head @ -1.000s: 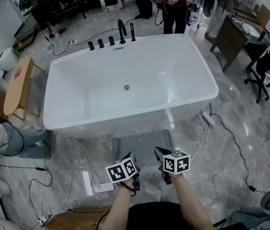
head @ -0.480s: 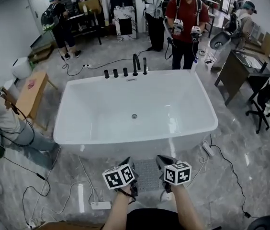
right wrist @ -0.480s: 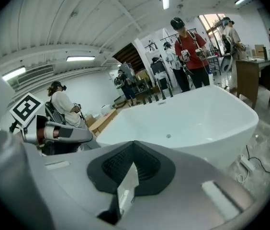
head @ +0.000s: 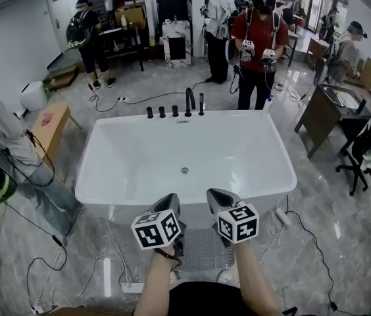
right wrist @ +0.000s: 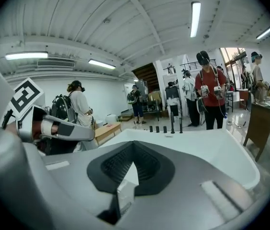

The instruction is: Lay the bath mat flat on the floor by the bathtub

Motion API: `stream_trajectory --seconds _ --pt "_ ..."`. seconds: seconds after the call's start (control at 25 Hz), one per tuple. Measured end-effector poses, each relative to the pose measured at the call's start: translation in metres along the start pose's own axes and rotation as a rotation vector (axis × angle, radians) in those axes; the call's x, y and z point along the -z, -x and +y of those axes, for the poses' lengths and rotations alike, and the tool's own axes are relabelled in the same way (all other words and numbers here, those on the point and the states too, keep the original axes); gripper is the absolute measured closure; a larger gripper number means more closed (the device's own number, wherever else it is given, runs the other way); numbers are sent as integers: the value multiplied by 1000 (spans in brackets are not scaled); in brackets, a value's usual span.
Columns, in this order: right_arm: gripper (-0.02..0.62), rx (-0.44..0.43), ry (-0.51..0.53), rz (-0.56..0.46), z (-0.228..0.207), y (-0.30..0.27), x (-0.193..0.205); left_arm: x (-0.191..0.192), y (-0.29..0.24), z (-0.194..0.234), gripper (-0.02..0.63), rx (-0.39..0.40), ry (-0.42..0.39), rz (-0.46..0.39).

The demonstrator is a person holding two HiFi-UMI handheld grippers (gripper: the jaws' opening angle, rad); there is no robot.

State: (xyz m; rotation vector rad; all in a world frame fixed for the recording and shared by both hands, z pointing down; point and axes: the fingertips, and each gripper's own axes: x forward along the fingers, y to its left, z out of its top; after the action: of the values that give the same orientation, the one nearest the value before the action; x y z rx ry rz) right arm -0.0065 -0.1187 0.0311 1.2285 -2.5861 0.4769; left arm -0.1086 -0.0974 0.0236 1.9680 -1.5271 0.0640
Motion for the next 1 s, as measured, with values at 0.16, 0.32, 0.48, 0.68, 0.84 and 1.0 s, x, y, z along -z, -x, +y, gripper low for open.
stream_trajectory --seconds 0.16,0.32,0.48,0.68,0.84,1.0 --pt "589 -11 45 -96 8 -1 -67 -59 8 -16 600 12 -79 -76" --pt "589 -12 66 -216 8 8 -119 -108 11 -42 600 40 -168 -167" --pt "589 -21 41 -300 12 10 -156 -146 17 -67 600 86 -237 -234" --pt "589 3 50 -359 8 17 -196 -187 22 -90 600 85 -273 -307" --pt "589 30 86 -388 11 32 -201 -191 33 -110 600 89 -268 -346" --pt "589 47 161 -394 17 49 -196 -175 39 -122 600 96 -313 -358"
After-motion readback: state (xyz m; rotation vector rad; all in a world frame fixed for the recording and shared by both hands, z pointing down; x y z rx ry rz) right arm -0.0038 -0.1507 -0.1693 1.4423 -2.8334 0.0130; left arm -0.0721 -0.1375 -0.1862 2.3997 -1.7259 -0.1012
